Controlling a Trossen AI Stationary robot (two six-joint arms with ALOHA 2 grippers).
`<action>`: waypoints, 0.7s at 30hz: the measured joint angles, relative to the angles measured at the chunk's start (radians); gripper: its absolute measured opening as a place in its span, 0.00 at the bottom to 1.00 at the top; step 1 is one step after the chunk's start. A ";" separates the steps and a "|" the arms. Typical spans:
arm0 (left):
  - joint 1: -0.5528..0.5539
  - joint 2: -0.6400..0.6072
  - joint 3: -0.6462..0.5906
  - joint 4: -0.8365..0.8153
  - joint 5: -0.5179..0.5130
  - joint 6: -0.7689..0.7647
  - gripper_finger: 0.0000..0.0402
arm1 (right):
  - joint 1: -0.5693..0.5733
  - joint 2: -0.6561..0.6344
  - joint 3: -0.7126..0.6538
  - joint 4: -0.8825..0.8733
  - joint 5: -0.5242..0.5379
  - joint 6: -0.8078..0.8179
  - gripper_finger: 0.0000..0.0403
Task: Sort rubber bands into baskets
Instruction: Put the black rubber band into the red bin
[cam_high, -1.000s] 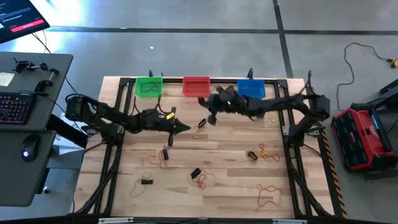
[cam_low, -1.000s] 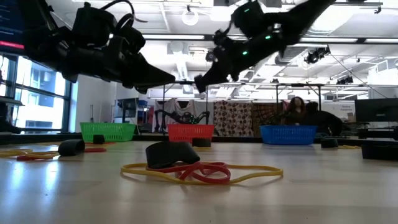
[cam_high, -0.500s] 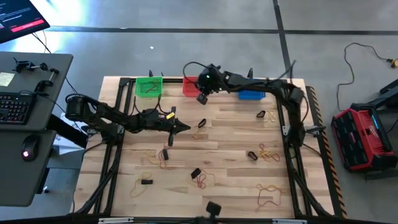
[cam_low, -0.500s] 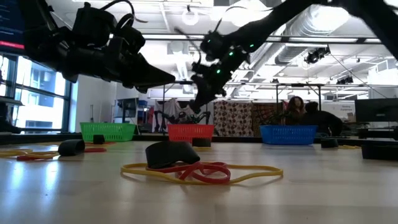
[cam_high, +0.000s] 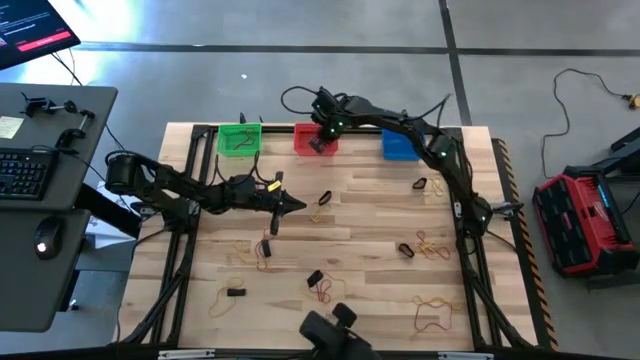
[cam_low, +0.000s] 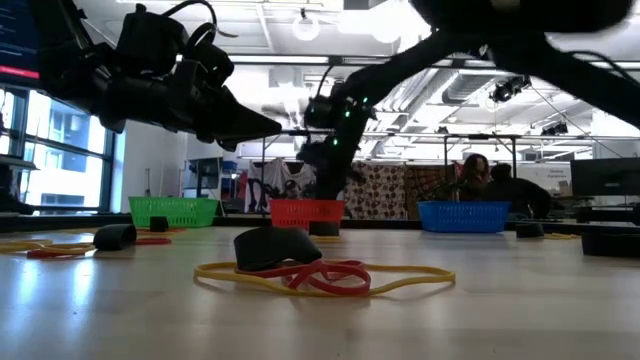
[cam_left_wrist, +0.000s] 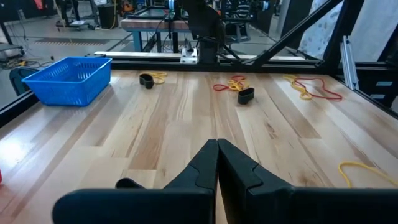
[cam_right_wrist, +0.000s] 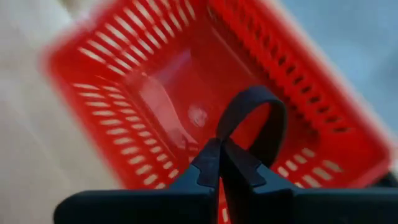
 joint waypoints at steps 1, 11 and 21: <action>0.000 0.000 0.000 0.000 0.000 0.000 0.00 | -0.002 0.022 0.028 -0.024 -0.001 0.014 0.00; 0.000 0.000 0.000 -0.001 0.000 0.000 0.00 | -0.010 0.077 0.130 -0.080 0.003 0.072 0.00; -0.001 0.000 0.000 -0.001 -0.001 0.001 0.00 | -0.024 0.088 0.124 -0.086 -0.007 0.073 0.00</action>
